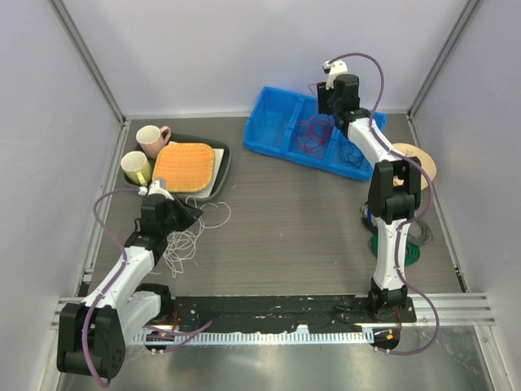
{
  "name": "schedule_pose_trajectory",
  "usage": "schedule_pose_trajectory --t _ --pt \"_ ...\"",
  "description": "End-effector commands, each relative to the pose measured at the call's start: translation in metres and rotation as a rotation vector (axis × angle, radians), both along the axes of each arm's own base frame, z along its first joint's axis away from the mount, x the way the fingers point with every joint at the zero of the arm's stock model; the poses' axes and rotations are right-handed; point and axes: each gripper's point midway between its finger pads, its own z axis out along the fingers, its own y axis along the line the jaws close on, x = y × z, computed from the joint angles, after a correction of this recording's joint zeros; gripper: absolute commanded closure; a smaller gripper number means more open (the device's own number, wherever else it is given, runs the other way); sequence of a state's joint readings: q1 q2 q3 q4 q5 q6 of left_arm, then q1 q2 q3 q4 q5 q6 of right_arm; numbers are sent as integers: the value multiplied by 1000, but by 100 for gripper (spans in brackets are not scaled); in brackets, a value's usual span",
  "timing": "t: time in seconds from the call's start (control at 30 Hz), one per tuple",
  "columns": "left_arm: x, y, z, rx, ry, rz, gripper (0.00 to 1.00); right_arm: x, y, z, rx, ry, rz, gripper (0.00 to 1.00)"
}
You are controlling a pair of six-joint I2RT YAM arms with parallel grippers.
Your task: Untangle the cables
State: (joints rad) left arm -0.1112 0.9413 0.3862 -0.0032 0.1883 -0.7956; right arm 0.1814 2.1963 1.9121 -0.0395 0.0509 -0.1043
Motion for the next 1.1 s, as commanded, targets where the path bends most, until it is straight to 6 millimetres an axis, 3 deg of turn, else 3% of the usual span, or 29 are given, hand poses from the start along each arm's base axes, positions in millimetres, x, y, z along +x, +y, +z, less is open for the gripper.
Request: schedule_pose_trajectory --t 0.0,0.17,0.3,0.4,0.57,0.67,0.73,0.77,0.83,0.93,1.07 --pt "5 -5 14 -2 -67 -33 100 -15 -14 65 -192 -49 36 48" --pt "5 -5 14 -3 -67 -38 100 -18 -30 39 -430 57 57 43" --pt "6 -6 14 -2 -66 -40 100 -21 -43 40 -674 86 28 38" --pt "7 -6 15 -3 -68 -43 100 -22 -39 43 -788 85 51 34" --pt "7 -7 12 -3 -59 -46 100 -26 -11 42 -883 77 109 23" --pt "8 -7 13 -4 -62 -47 100 -26 -2 37 -801 85 116 17" --pt "7 -8 13 -7 -62 -51 100 -30 10 24 -730 125 189 15" --pt "7 -8 14 -8 -63 -54 100 -30 14 29 -697 123 204 14" --pt "8 -8 14 -7 -63 -52 100 -40 24 15 -641 188 264 14" --pt "8 -8 14 -8 -65 -54 100 -44 28 26 -558 191 234 14" --pt "7 -12 17 -20 -71 -72 100 -56 45 66 -357 113 220 15"
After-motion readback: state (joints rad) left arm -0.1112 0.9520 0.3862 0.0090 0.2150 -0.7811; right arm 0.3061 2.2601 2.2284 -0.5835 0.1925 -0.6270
